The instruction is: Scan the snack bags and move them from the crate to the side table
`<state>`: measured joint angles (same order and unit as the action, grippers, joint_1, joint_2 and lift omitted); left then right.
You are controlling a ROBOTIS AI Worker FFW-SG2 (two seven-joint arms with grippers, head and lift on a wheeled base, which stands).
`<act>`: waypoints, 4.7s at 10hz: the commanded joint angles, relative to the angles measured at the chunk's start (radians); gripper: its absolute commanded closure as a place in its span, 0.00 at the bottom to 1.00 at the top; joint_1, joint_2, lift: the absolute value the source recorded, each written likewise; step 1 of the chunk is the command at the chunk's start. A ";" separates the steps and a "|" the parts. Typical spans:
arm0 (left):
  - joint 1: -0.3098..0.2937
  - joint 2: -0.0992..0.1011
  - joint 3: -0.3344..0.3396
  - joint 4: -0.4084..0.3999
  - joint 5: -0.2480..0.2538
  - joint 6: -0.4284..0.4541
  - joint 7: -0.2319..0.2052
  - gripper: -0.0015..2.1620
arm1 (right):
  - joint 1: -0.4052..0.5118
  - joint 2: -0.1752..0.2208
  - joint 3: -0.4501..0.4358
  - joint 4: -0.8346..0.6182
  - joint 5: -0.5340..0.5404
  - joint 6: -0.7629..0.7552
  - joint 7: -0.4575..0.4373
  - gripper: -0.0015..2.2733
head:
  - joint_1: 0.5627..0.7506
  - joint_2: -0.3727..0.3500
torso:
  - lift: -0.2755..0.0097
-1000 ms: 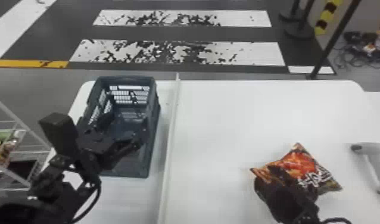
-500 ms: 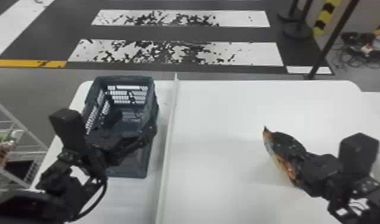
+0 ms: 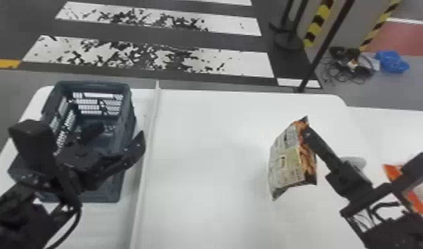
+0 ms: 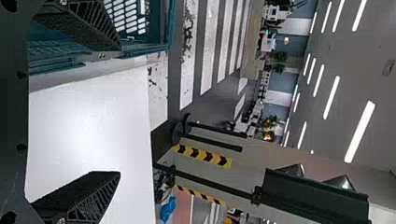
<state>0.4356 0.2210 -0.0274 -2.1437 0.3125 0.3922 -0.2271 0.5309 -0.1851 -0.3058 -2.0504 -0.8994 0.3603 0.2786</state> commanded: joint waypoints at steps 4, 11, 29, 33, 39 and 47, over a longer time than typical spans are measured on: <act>-0.003 -0.008 -0.017 0.005 -0.006 -0.003 0.000 0.02 | -0.006 0.056 -0.107 0.154 0.037 -0.045 0.002 0.99 | 0.70 0.18 | 0.66; -0.021 -0.014 -0.023 0.021 0.000 -0.003 -0.006 0.02 | 0.060 0.119 -0.110 0.161 0.195 -0.079 -0.033 0.02 | 0.70 0.06 | 0.66; 0.006 -0.017 -0.032 0.005 -0.007 -0.009 -0.028 0.02 | 0.087 -0.045 0.146 -0.102 0.695 0.569 0.419 0.98 | 0.70 0.39 | 0.66; 0.035 -0.017 -0.009 -0.005 -0.004 -0.028 -0.040 0.02 | -0.012 -0.057 0.218 -0.013 0.755 0.541 0.363 0.98 | 0.70 0.39 | 0.66; 0.037 -0.014 -0.008 -0.007 0.000 -0.031 -0.067 0.02 | -0.174 -0.062 0.243 0.046 0.787 0.590 0.249 0.98 | 0.70 0.38 | 0.66; 0.057 -0.018 -0.032 -0.013 -0.007 -0.071 -0.058 0.02 | -0.106 0.001 -0.233 -0.053 0.407 0.492 0.243 0.98 | 0.70 0.20 | 0.66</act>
<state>0.4898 0.2025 -0.0603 -2.1569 0.3055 0.3322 -0.2857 0.4266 -0.1803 -0.5046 -2.1244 -0.4887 0.8582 0.5212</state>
